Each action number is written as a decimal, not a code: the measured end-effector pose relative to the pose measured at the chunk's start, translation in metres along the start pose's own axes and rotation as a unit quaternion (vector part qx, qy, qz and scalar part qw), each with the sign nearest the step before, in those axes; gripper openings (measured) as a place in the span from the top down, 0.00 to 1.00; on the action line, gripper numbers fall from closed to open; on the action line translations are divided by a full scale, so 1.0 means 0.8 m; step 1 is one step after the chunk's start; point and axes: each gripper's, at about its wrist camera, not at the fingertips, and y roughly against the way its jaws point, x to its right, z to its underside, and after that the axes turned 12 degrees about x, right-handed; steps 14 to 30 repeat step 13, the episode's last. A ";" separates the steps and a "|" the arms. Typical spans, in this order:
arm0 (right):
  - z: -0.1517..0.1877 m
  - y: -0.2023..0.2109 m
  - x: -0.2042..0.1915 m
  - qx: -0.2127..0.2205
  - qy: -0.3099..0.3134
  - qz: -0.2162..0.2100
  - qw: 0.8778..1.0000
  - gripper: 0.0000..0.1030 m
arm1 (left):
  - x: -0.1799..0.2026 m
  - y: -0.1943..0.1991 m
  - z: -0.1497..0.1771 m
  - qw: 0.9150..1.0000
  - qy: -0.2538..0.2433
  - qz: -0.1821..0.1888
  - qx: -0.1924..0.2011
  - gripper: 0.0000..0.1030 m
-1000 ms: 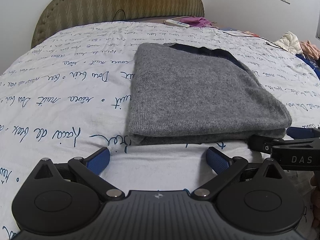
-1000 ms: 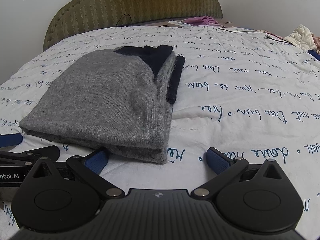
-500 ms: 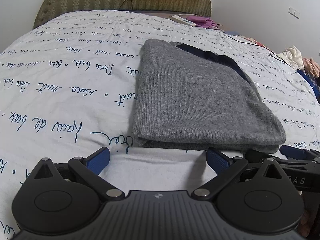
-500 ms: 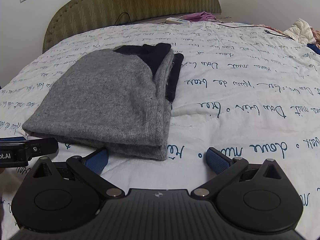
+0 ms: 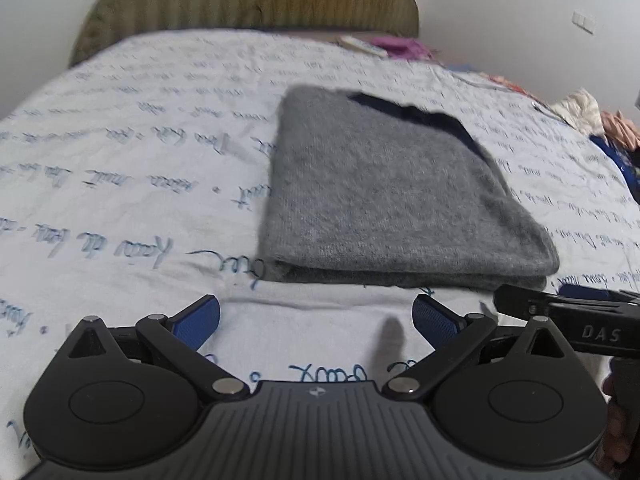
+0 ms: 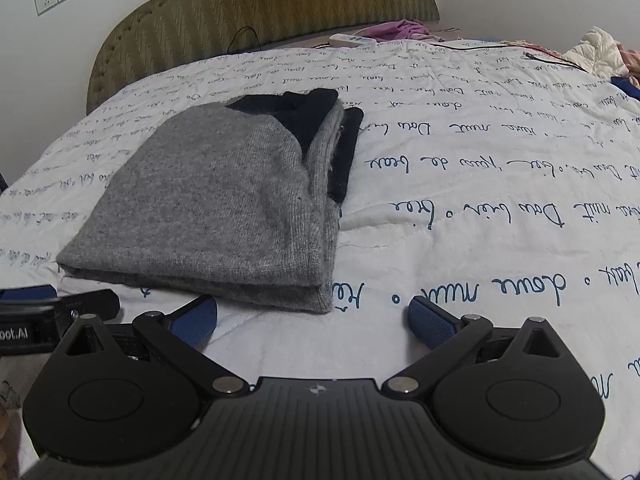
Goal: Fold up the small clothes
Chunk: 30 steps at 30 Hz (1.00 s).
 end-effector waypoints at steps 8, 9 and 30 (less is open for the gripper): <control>-0.007 0.016 -0.014 0.017 0.017 -0.017 1.000 0.00 | 0.010 0.019 -0.023 0.999 -0.028 -0.004 0.027 0.00; -0.008 0.016 -0.015 0.017 0.018 -0.016 1.000 0.00 | 0.011 0.018 -0.024 0.999 -0.029 -0.005 0.026 0.00; -0.010 0.015 -0.014 0.013 0.016 -0.012 1.000 0.00 | 0.015 0.002 -0.023 0.999 -0.041 0.006 -0.018 0.00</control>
